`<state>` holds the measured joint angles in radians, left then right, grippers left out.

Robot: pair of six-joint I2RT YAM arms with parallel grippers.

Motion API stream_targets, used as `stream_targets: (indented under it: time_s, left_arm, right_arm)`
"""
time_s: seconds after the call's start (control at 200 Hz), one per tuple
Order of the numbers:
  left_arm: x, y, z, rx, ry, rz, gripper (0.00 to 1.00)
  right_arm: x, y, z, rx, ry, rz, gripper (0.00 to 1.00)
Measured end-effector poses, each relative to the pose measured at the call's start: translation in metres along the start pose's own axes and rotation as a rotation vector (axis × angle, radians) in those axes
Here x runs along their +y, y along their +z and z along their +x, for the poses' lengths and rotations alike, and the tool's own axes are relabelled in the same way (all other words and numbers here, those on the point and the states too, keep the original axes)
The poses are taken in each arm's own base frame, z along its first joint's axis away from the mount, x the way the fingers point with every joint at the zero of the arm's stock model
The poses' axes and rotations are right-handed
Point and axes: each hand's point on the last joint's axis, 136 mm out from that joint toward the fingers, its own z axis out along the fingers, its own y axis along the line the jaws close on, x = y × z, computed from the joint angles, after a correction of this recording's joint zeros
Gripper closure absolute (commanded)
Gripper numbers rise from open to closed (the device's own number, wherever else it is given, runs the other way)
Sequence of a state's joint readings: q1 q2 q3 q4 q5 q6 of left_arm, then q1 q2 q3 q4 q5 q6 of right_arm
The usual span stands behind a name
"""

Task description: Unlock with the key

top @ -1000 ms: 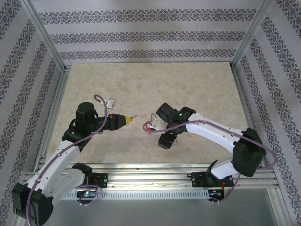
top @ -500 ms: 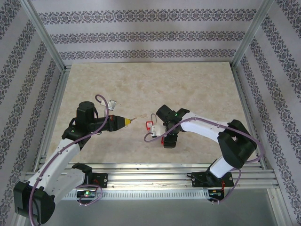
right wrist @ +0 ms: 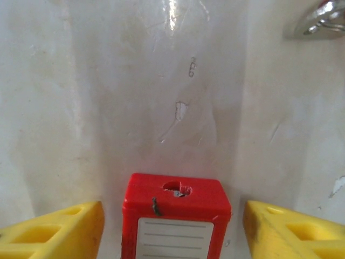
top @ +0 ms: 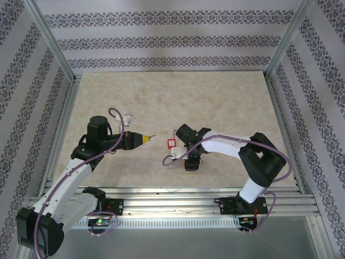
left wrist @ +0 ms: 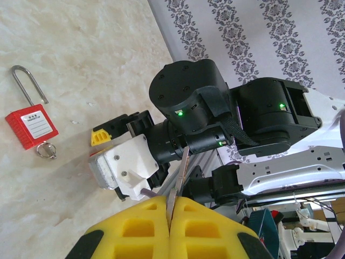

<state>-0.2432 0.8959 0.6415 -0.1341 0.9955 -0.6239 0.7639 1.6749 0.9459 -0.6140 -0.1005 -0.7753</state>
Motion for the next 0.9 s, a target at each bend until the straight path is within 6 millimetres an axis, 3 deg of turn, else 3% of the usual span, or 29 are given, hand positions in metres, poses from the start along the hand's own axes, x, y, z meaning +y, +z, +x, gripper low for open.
stream_targets:
  time_s: [0.25, 0.41, 0.515, 0.615, 0.709, 0.819, 0.899]
  left_arm:
    - [0.001, -0.002, -0.001, -0.006, -0.002, -0.001, 1.00]
    - [-0.001, -0.004, 0.000, -0.009, -0.001, 0.008, 1.00]
    - [-0.001, -0.004, 0.004, -0.006, -0.014, 0.019, 1.00]
    - [-0.002, -0.004, 0.006, 0.000, -0.035, 0.023, 1.00]
    - [-0.007, 0.001, 0.010, 0.023, -0.040, 0.032, 1.00]
    - [-0.024, 0.008, 0.009, 0.065, -0.028, 0.057, 1.00]
    - [-0.039, 0.012, 0.003, 0.079, -0.007, 0.074, 1.00]
  right_arm:
    - [0.004, 0.002, 0.000, 0.005, -0.001, -0.013, 0.73]
    - [0.005, 0.000, 0.000, 0.003, -0.025, 0.003, 0.83]
    - [-0.005, -0.011, 0.003, 0.004, -0.048, 0.074, 0.88]
    - [-0.023, -0.044, -0.004, -0.061, -0.066, 0.190, 0.90]
    - [-0.045, -0.093, -0.017, -0.166, -0.080, 0.331, 0.92]
    - [-0.069, -0.155, -0.037, -0.279, -0.124, 0.496, 0.94]
    - [-0.077, -0.181, -0.049, -0.324, -0.154, 0.559, 0.94]
